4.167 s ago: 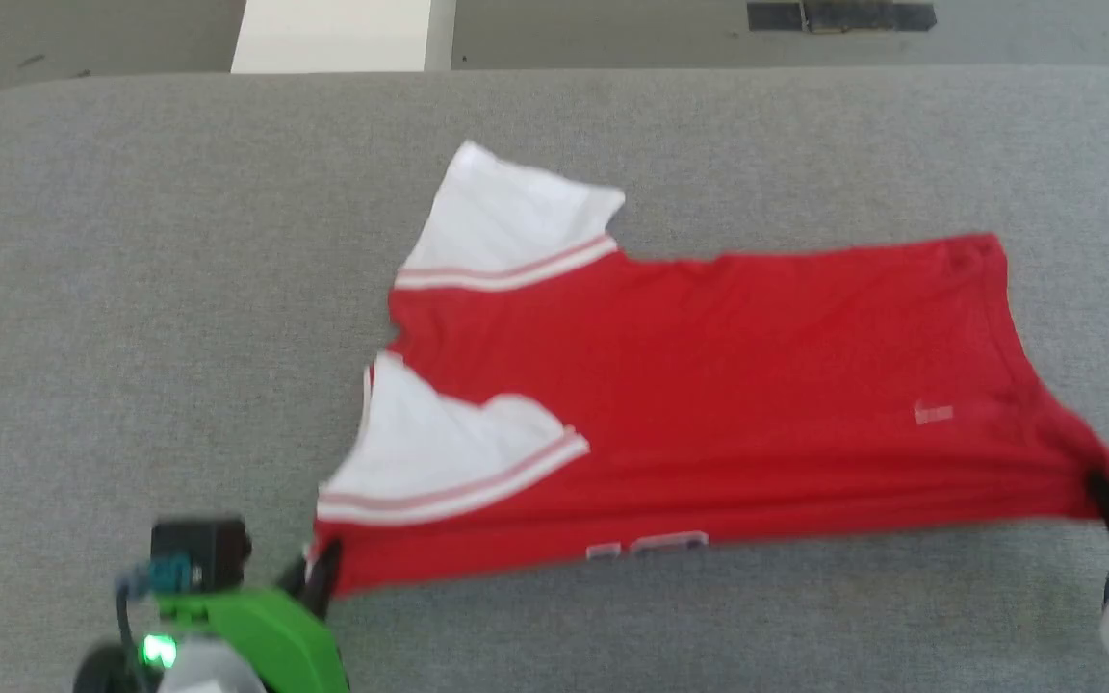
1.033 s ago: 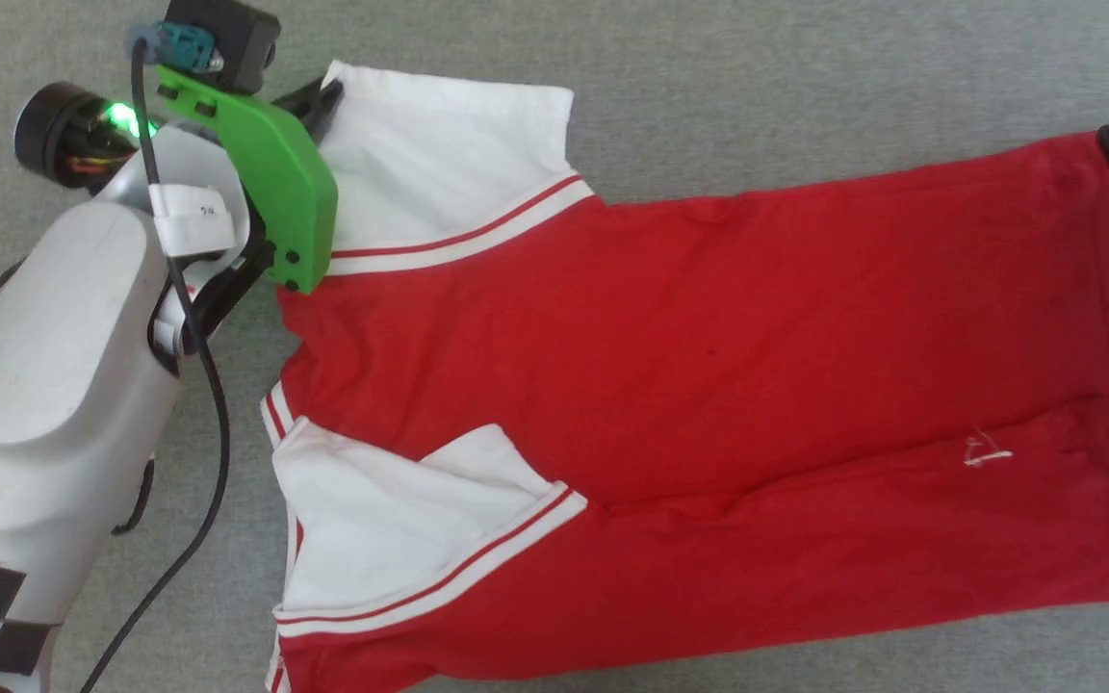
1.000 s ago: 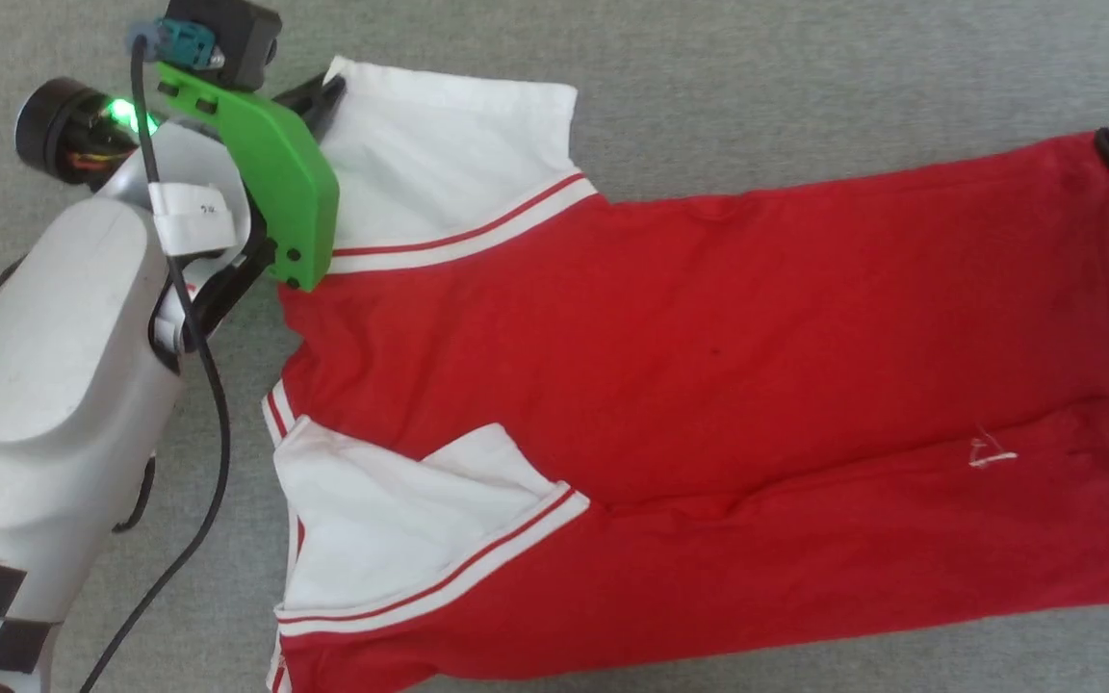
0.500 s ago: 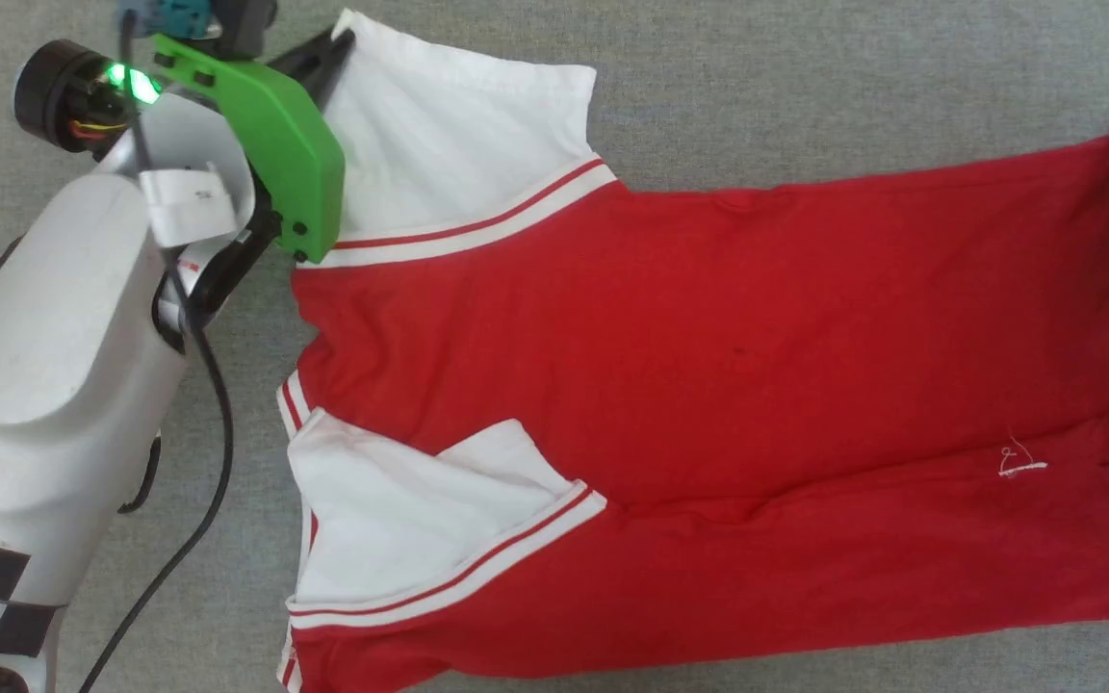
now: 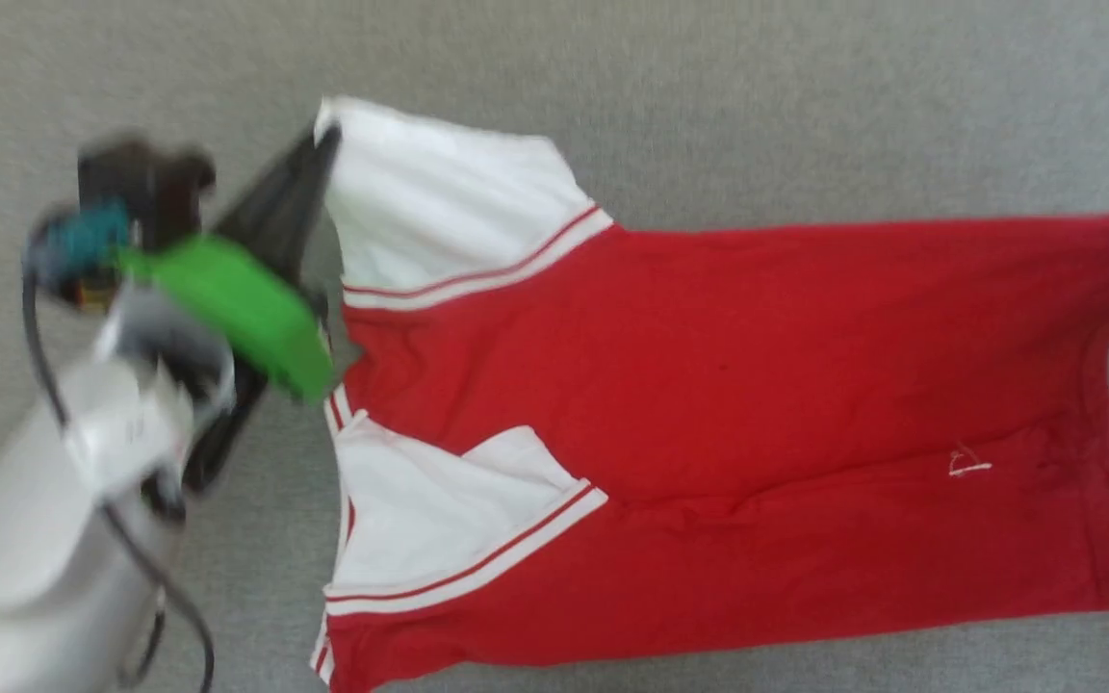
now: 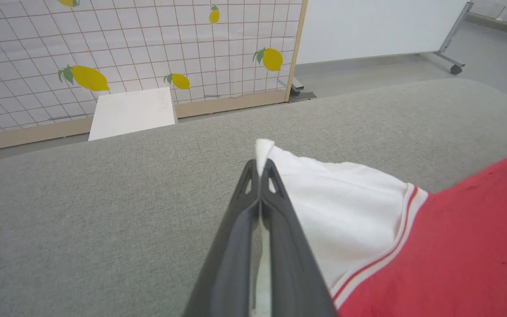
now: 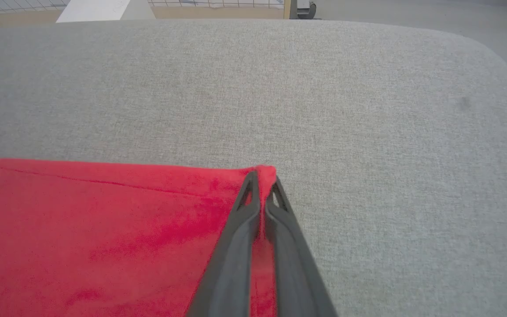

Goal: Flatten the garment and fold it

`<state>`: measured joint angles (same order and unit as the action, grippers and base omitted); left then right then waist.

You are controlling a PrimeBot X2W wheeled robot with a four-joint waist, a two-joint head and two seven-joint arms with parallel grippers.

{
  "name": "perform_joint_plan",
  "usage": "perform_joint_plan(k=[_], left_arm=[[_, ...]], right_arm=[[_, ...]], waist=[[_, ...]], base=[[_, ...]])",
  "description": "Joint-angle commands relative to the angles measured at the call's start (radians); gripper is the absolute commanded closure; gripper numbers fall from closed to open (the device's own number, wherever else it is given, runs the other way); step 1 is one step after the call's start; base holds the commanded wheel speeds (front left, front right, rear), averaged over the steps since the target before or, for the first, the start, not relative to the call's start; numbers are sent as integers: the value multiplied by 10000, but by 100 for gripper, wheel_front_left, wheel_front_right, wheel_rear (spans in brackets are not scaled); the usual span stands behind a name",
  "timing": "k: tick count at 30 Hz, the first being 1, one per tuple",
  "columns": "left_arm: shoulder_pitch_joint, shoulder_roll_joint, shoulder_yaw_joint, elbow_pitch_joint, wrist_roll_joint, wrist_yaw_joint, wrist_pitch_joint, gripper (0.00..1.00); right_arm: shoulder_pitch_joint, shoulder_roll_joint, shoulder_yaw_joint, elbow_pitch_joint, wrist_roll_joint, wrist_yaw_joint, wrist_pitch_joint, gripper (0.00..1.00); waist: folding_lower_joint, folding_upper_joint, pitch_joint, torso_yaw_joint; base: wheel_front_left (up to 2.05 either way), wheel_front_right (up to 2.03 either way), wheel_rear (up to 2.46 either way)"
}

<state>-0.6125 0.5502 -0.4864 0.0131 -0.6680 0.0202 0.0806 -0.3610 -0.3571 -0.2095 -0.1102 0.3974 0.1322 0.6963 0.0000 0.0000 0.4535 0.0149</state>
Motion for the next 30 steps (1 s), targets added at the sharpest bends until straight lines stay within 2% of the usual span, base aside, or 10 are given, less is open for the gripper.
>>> perform_joint_plan(k=[1, 7, 9, 13, 18, 19, 20, 21, 26, 30], left_arm=[[606, 144, 99, -359, -178, 164, -173, 100], [3129, 496, 310, -1865, -681, 827, -557, 100], [4506, 707, 298, -2314, -854, 1245, -616, 100], [5336, 902, -24, -2123, -690, 1400, -552, 100], [5623, 649, -508, -1510, -754, 1287, -378, 100], [5609, 593, -601, -1352, -765, 1239, -325, 98], [5573, 544, -649, -1237, -751, 1215, -327, 77], [5515, 461, -663, -1096, -745, 1219, -372, 0], [5363, 114, -625, -669, -830, 1234, -648, 0], [5475, -244, -7, -926, -968, 1620, -1636, 0]], right_arm=[[396, 122, -95, -138, 59, -15, -190, 100], [1957, 796, -533, -683, 90, -15, -566, 100], [2897, 1330, -836, -959, 160, -15, -665, 100], [3595, 1728, -899, -937, 106, -15, -772, 100], [3938, 1944, -742, -583, -10, -15, -935, 100], [3940, 1958, -702, -476, -36, -15, -988, 73], [3924, 1963, -682, -389, -63, -15, -1053, 0], [3892, 1971, -663, -271, -103, -15, -1125, 0], [3787, 1957, -468, 177, -96, -15, -1226, 0], [3810, 1990, -590, -28, 263, -15, -1199, 0]], waist=[[0, 0, -910, 149], [0, 0, -1635, 183], [0, 0, -1832, 201], [0, 0, -1953, 158], [0, 0, -2035, 96], [0, 0, -2049, 88], [0, 0, -2063, 83], [0, 0, -2082, 74], [0, 0, -2289, 25], [0, 0, -2485, -8]], base=[[0, 0, 0], [0, 0, 0], [0, 0, 0], [0, 0, 0], [0, 0, 0], [0, 0, 0], [0, 0, 0], [0, 0, 0], [0, 0, 0], [0, 0, 0]])
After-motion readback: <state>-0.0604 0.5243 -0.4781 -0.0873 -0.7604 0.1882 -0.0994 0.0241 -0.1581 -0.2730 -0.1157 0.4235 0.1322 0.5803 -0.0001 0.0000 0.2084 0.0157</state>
